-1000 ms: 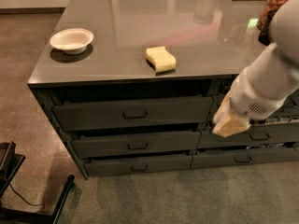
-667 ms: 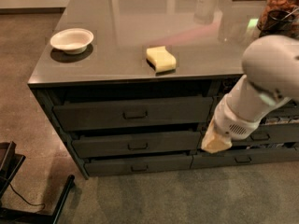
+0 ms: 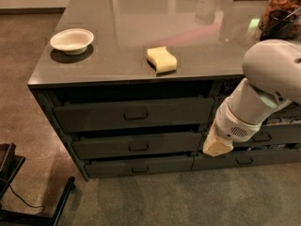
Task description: Open bottom drawer
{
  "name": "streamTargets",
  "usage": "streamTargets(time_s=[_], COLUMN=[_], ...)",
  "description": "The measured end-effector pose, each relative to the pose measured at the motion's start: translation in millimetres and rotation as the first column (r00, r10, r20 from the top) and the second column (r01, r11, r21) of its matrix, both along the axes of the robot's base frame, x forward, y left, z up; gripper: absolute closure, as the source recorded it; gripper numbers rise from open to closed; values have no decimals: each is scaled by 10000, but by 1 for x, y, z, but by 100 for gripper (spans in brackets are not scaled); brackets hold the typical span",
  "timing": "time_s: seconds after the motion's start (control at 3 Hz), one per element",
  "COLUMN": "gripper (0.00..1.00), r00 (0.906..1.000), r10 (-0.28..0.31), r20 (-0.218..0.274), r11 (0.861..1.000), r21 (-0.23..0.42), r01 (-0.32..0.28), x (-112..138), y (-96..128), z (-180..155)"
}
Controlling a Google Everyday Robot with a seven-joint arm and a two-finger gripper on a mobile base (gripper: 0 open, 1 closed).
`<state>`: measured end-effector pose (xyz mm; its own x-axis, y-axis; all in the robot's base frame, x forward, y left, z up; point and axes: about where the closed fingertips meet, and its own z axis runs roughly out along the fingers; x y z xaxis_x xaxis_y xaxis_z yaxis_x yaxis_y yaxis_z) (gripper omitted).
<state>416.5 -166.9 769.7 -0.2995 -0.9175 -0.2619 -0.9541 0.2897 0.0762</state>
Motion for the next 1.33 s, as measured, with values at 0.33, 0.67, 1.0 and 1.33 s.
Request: streamTargets(time_s=[0.33,0.67,1.0,1.33], gripper=[100,100,100,100], r00=[9999,9984,9960,9957], r10=[-133,-453,-880,-792], r20=[105,-334,137,477], r11=[9996,9880,9823,9880], r21=[241,1460,1670,1363], r01=[130,497,845,720], x=[0,-25,-13,-14], y=[0,8,4,2], z=[-34,-116,-127,-131])
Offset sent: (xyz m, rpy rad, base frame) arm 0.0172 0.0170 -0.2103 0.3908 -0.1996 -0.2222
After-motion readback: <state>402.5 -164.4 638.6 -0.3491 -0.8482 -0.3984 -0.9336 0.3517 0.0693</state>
